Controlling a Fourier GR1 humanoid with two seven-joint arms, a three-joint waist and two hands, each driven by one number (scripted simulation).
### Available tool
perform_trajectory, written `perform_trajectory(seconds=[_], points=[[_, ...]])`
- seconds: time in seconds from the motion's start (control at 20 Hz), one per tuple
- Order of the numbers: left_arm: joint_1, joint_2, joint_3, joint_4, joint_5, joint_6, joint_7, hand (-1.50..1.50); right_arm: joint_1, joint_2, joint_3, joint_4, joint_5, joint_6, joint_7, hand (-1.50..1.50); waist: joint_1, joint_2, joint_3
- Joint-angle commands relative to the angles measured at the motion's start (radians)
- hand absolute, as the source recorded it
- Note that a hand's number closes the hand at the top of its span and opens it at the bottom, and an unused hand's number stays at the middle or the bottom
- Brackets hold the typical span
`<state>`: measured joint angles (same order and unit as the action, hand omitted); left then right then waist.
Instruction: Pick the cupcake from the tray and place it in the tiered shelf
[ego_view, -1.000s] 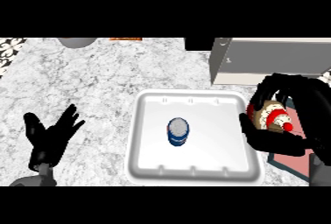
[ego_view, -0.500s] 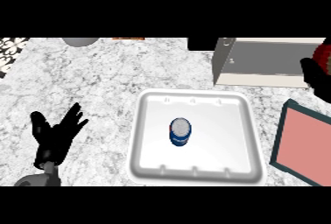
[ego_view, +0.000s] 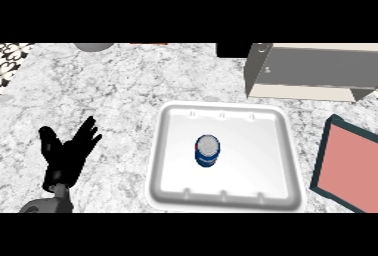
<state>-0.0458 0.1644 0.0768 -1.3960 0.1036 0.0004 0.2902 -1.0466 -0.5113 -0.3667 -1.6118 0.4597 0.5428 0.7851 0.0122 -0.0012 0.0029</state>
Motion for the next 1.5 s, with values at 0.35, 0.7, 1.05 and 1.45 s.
perform_trajectory(seconds=[0.35,0.7,1.05,1.45], points=[[-0.006,-0.011,-0.003,0.011,-0.005,0.003,0.031,0.00,-0.065,-0.147,0.033,0.439,0.047,-0.046,-0.342,1.50,0.007,0.007,-0.003],[-0.015,0.007,0.004,0.047,-0.011,-0.026,0.007,0.00,-0.107,-0.104,0.130,0.603,0.154,-0.179,-0.458,1.50,0.007,0.007,-0.003],[-0.017,0.014,0.026,0.056,0.010,-0.048,-0.005,0.00,-0.222,-0.146,0.130,0.862,0.217,-0.276,-0.590,1.50,0.015,0.010,-0.003],[0.009,-0.002,0.011,0.036,-0.009,-0.040,-0.010,0.00,-0.243,-0.124,0.110,0.998,0.215,-0.352,-0.710,1.50,0.012,0.008,-0.003]])
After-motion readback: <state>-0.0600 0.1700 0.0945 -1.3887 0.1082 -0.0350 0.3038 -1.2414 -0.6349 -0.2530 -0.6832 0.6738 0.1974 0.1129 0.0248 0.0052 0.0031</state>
